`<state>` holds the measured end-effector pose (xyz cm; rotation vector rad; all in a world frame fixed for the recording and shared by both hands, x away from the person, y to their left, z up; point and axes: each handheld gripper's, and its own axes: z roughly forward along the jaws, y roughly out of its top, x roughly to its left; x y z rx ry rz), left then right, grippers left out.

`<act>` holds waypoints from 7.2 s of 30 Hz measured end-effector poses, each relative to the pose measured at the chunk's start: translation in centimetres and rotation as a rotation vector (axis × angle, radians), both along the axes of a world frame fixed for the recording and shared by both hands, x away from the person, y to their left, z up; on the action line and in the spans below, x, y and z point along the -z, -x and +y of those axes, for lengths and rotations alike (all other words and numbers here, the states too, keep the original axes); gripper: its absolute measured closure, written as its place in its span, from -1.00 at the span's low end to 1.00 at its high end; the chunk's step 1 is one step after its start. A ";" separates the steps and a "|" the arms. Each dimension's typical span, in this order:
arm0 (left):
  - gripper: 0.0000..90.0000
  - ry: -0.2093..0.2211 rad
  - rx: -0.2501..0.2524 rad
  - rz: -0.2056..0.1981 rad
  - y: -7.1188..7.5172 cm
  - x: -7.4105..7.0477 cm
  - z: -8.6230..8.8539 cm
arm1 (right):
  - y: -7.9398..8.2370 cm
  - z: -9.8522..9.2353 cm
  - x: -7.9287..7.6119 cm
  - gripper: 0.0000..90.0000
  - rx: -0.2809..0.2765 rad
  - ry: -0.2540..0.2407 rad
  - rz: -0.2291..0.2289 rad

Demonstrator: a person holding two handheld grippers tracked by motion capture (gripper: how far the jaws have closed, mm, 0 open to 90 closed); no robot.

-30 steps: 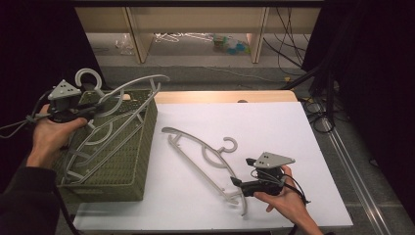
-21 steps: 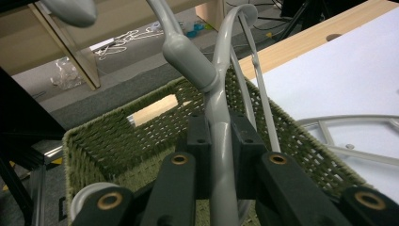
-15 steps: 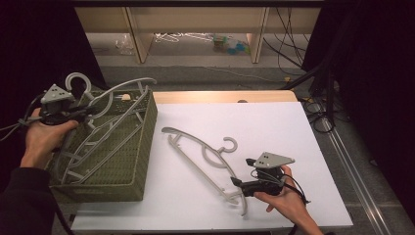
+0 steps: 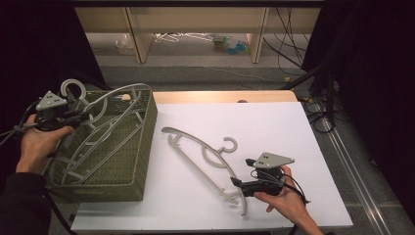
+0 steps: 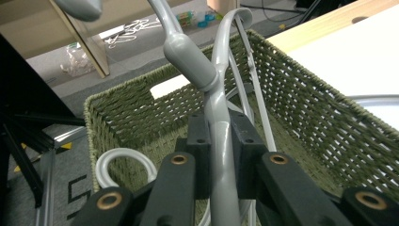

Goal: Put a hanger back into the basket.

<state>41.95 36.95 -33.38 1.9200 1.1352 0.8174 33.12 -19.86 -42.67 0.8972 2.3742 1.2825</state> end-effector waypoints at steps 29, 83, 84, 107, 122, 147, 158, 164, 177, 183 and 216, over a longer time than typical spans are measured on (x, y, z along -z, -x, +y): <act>0.79 -0.157 0.063 0.071 -0.9 1.2 0.6 | 0.0 0.0 0.1 -0.54 -0.007 0.003 0.003; 0.16 -0.003 -0.114 0.134 -1.1 7.0 0.8 | 0.0 0.1 0.2 -0.54 -0.016 0.010 0.018; 0.16 0.013 -0.110 0.114 -0.8 6.6 0.6 | 0.0 0.1 0.2 -0.54 -0.016 0.010 0.018; -0.31 0.172 0.194 -0.075 8.1 2.9 -12.4 | 0.0 0.3 0.4 -0.55 -0.024 0.017 0.012; -0.45 0.241 0.354 -0.069 11.3 5.4 -18.1 | 0.1 0.4 0.6 -0.55 -0.033 0.019 0.016; -0.51 0.280 0.433 -0.033 13.7 9.8 -21.5 | 0.1 0.5 1.0 -0.56 -0.051 0.035 0.017; -0.51 0.263 0.436 -0.031 13.8 10.5 -21.6 | 0.1 0.7 1.1 -0.56 -0.065 0.061 0.021; -0.51 0.270 0.431 -0.032 13.8 10.5 -21.6 | 0.1 1.0 1.3 -0.56 -0.056 0.089 0.035; -0.51 0.274 0.436 -0.022 13.7 10.8 -21.7 | -3.6 2.2 3.6 -0.40 -0.015 0.205 0.156; -0.51 0.273 0.437 -0.013 13.7 10.9 -21.7 | -5.3 3.2 4.6 -0.30 -0.010 0.260 0.181; -0.49 0.270 0.426 -0.009 13.5 11.1 -21.5 | -8.4 4.3 4.1 0.54 -0.009 0.395 0.325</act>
